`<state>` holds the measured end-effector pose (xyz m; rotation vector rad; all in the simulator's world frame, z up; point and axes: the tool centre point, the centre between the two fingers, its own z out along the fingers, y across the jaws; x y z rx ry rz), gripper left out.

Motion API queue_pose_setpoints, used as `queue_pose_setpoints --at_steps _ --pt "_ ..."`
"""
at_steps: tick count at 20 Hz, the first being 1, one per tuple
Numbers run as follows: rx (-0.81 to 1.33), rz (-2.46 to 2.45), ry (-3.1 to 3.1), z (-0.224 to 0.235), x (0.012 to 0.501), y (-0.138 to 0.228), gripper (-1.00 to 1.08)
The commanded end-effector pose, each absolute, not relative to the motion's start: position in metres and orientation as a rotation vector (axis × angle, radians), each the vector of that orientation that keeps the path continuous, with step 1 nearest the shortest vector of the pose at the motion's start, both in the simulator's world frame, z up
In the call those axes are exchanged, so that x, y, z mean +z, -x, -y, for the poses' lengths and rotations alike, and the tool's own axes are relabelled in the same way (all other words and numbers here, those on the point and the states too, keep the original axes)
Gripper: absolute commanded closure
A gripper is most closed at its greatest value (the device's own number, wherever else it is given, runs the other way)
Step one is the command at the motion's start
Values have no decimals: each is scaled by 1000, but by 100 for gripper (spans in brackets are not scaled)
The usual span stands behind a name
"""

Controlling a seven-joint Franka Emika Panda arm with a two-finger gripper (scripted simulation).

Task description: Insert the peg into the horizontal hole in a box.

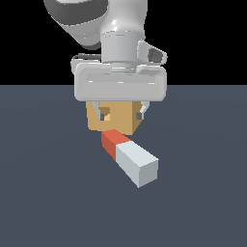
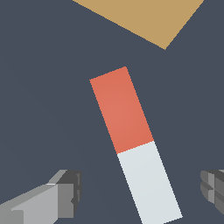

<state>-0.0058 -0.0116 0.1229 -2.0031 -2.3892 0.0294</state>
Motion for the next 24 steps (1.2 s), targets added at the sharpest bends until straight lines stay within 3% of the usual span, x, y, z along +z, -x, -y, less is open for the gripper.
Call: queue_pose_setpoints --at_steps 1,24 --pt "26 2441 1945 18 116 3 -92" --pt "0 2726 1562 51 75 -26 -92"
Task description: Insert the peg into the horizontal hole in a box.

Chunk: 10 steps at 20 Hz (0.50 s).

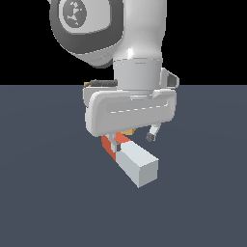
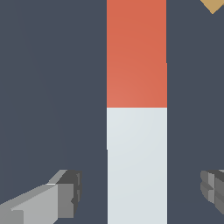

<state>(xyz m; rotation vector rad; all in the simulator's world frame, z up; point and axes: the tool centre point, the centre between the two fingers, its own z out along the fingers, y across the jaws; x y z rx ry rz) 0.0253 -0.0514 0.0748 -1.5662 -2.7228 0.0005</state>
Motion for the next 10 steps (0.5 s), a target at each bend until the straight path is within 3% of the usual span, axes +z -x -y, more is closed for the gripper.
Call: queue_pose_setpoints --at_steps 1,10 --pt "1 2723 1566 51 75 -25 -92" --pt "0 2725 1563 51 44 -25 -92"
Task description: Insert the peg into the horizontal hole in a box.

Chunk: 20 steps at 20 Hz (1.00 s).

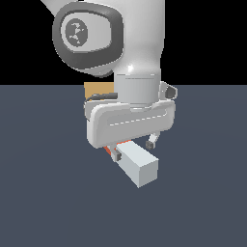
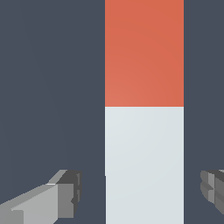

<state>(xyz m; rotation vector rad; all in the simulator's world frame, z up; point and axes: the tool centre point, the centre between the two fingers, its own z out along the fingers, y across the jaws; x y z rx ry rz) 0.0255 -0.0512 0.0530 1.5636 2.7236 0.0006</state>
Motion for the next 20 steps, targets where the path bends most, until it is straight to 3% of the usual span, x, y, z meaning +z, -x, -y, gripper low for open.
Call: queue_pose_setpoints --at_steps 1,8,9,20 --pt "0 -2726 -1563 51 39 -25 -92" --pt "0 -2726 -1562 51 25 -26 -92" --pt "0 -2726 -1562 51 25 -26 108" --pt "0 -2726 -1563 51 25 -26 108"
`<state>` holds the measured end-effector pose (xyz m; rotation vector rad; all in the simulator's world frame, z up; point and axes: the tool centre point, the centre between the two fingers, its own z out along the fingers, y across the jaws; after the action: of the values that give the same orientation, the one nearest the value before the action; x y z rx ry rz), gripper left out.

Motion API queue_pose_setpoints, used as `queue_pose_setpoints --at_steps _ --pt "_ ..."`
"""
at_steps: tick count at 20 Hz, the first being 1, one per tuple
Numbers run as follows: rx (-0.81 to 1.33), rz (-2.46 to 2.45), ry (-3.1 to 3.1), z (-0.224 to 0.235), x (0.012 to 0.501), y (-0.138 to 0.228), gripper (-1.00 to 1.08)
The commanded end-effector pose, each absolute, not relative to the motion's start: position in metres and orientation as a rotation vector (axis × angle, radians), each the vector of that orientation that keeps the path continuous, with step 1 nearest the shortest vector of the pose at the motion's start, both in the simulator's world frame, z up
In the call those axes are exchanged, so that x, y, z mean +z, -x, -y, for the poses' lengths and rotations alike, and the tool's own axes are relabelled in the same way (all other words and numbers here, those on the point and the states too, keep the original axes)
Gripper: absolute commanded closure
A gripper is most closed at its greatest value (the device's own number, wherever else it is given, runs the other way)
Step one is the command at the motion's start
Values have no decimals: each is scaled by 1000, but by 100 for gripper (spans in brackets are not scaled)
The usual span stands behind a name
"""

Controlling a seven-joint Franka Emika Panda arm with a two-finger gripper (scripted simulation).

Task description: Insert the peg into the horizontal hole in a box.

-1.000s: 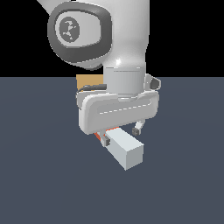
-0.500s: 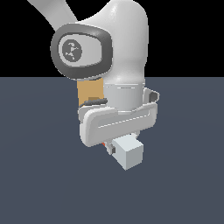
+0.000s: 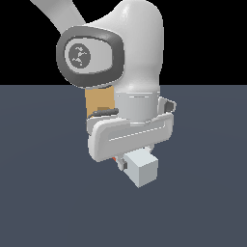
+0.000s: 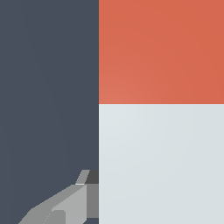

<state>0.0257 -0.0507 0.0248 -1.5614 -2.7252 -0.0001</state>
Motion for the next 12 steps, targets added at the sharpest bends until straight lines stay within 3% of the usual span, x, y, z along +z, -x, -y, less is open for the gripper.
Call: queue_pose_setpoints --at_steps 1,12 --pt "0 2724 1565 51 25 -25 108" --pt "0 2636 1709 49 32 -2 108"
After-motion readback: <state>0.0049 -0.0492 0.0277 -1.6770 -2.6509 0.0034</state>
